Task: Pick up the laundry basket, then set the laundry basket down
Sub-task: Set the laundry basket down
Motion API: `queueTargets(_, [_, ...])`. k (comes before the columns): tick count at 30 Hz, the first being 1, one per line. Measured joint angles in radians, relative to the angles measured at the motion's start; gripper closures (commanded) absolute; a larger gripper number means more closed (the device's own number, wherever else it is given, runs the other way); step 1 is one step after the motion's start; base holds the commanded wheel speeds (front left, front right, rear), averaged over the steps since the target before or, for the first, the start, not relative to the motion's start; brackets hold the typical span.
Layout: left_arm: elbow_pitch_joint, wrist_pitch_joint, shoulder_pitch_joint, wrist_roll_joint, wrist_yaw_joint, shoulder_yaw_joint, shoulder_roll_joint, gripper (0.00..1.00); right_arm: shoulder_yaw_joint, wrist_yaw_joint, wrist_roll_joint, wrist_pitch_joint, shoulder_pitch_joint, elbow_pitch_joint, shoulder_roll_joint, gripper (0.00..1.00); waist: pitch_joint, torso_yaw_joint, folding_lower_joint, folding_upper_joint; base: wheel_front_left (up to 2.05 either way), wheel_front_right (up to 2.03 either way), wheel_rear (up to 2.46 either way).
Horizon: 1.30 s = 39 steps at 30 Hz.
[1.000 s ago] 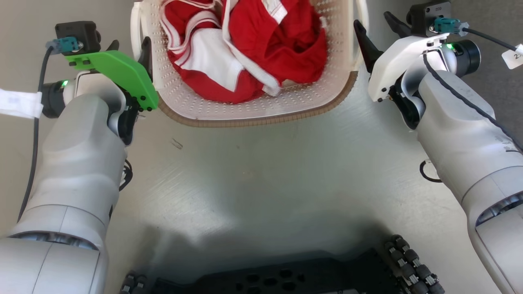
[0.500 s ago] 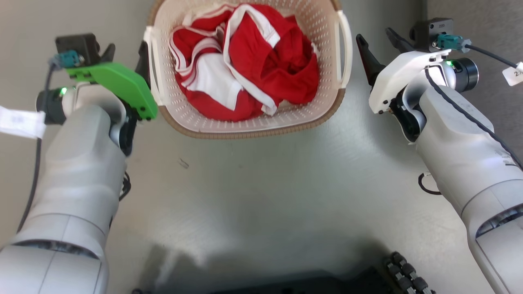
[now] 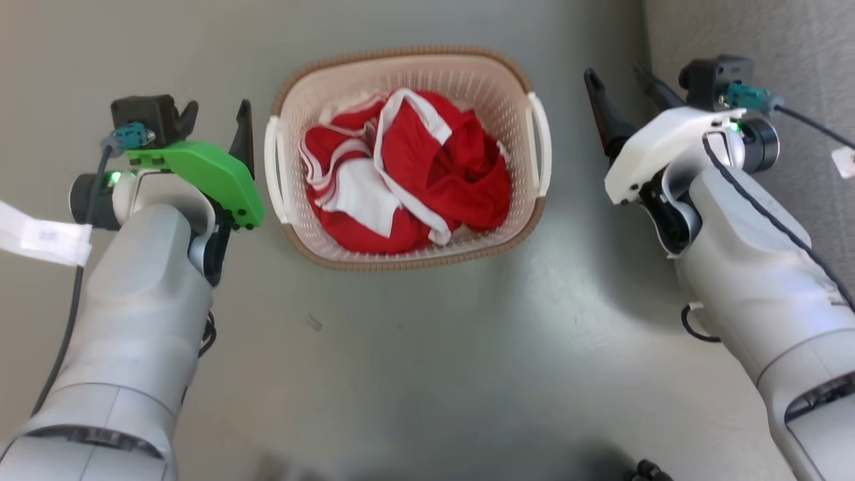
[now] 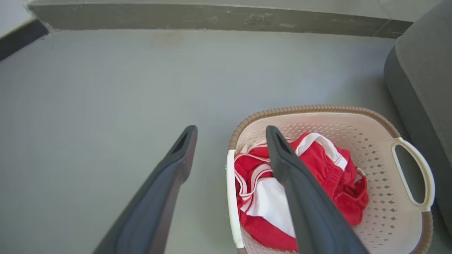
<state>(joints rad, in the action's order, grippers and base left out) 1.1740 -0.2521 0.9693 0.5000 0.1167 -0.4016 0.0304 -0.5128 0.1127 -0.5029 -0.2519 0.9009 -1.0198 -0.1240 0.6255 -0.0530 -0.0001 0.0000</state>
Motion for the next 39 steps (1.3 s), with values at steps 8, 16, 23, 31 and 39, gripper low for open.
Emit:
queueTargets(8, [-0.218, 0.0, -0.073, -0.039, -0.061, 0.049, 0.043, 0.0, 0.056, -0.038, 0.012, 0.0, -0.088, 0.122, -0.008, 0.0, -0.113, -0.005, 0.0, 0.0, 0.0, 0.0, 0.0])
queueTargets(16, [-0.388, 0.0, -0.204, -0.095, -0.104, 0.082, 0.056, 0.0, 0.104, -0.082, 0.058, 0.0, -0.194, 0.251, -0.026, 0.0, -0.228, -0.012, 0.0, 0.0, 0.0, 0.0, 0.0])
queueTargets(23, [-0.514, 0.0, -0.327, -0.132, -0.14, 0.11, 0.063, 0.0, 0.131, -0.106, 0.098, 0.0, -0.292, 0.35, -0.027, 0.0, -0.329, -0.019, 0.0, 0.0, 0.0, 0.0, 0.0])
queueTargets(31, [-0.643, 0.0, -0.494, -0.165, -0.171, 0.137, 0.064, 0.0, 0.151, -0.133, 0.152, 0.0, -0.427, 0.443, -0.036, 0.0, -0.458, -0.025, 0.0, 0.0, 0.0, 0.0, 0.0])
queueTargets(39, [-0.762, 0.0, -0.646, -0.192, -0.191, 0.146, 0.076, 0.0, 0.157, -0.159, 0.189, 0.0, -0.538, 0.533, -0.043, 0.0, -0.565, -0.034, 0.0, 0.0, 0.0, 0.0, 0.0])
